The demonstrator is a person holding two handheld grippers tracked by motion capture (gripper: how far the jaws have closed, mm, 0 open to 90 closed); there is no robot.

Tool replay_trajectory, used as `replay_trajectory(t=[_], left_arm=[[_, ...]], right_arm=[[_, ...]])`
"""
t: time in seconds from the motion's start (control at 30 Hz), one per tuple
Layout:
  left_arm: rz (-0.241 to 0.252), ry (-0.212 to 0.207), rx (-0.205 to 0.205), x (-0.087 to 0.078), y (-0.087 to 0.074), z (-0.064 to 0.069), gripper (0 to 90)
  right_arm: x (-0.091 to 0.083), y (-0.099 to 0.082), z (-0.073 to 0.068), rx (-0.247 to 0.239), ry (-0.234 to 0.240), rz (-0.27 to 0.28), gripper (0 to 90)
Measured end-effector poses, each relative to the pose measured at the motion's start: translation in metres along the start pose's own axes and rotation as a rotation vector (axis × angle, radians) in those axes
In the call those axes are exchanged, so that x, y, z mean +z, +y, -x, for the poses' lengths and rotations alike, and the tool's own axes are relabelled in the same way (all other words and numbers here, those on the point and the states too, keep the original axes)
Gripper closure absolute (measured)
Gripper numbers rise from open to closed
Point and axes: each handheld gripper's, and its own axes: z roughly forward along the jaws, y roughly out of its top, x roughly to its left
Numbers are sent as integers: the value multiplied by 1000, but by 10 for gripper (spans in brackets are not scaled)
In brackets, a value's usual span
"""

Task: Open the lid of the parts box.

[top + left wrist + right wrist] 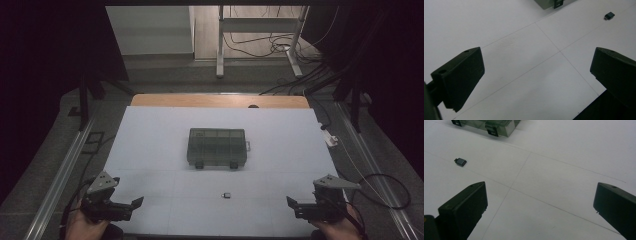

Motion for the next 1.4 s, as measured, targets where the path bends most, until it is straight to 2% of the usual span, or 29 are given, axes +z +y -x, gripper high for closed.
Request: replay_trajectory(t=[0.3,0.6,0.93,1.07,1.3,1.4], left_arm=[[-2,-3,-16,1,1,-2,0],[2,-6,-23,1,1,-3,0],[4,-27,-41,2,2,-6,0],[21,-29,-51,2,2,-7,0],[33,-22,-14,7,8,-6,0],[40,-38,-13,9,8,-7,0]], right_arm=[[-2,-2,-4,-32,13,-4,0],[-3,-2,-3,-24,19,-4,0],[-4,-2,-3,-30,28,4,0],[-3,-2,-3,-31,36,1,0],[-1,3,-6,-41,69,13,0],[1,3,-6,-49,77,18,0]])
